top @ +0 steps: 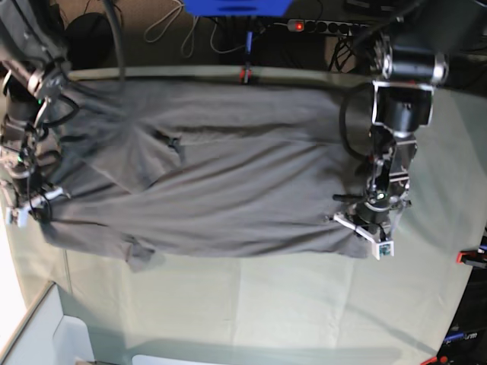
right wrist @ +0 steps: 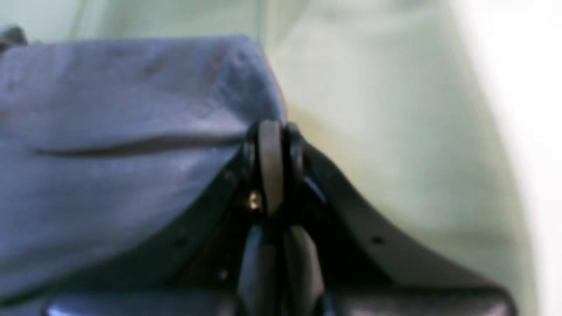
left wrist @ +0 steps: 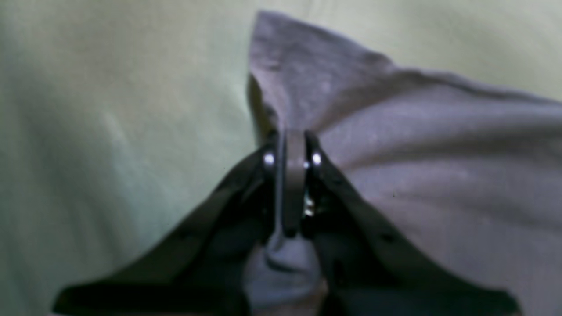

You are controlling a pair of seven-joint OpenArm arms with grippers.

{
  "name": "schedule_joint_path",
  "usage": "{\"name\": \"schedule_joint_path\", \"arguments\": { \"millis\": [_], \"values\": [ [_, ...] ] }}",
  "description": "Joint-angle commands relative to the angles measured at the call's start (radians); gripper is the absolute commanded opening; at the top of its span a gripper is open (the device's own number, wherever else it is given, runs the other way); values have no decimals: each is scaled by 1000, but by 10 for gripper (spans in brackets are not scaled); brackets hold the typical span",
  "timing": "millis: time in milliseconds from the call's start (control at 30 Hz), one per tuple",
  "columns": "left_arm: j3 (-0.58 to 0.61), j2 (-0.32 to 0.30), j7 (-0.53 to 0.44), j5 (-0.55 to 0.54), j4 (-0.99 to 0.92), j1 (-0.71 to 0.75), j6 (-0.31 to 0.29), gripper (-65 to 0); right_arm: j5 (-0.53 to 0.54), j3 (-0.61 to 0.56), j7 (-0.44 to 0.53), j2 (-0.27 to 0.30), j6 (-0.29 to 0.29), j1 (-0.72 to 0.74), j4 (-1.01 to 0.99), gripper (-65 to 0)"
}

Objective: Layout the t-shirt on the table in an organized manner, then fold the t-shirt properly
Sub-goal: 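Fold the hem up over the shirt with both grippers toward the collar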

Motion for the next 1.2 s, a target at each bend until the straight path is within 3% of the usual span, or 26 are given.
{"name": "schedule_joint_path", "arguments": {
  "millis": [0, 100, 233, 367, 600, 700, 1167],
  "values": [
    [-4, -9, -10, -1, 79, -15, -2, -650, 38, 2, 21, 1, 46, -8, 56, -650],
    [-4, -10, 56, -1, 223, 43, 0, -650, 118, 2, 20, -37, 129, -97, 193, -650],
    [-18, -12, 96, -1, 340, 112, 0, -650, 147, 2, 29, -103, 134, -238, 377, -650],
    [-118, -4, 152, -1, 457, 184, 0, -650, 248, -4, 29, -134, 134, -352, 507, -650],
    [-190, -3, 205, -1, 621, 302, -8, -650, 389, -4, 31, -122, 137, -476, 552, -650],
    [-190, -3, 205, -1, 659, 347, -8, -650, 421, 1, 31, -116, 210, -519, 550, -650],
    [-190, -1, 200, -3, 900, 632, -3, -650, 496, 1, 31, -111, 211, -606, 552, -650]
  ]
}}
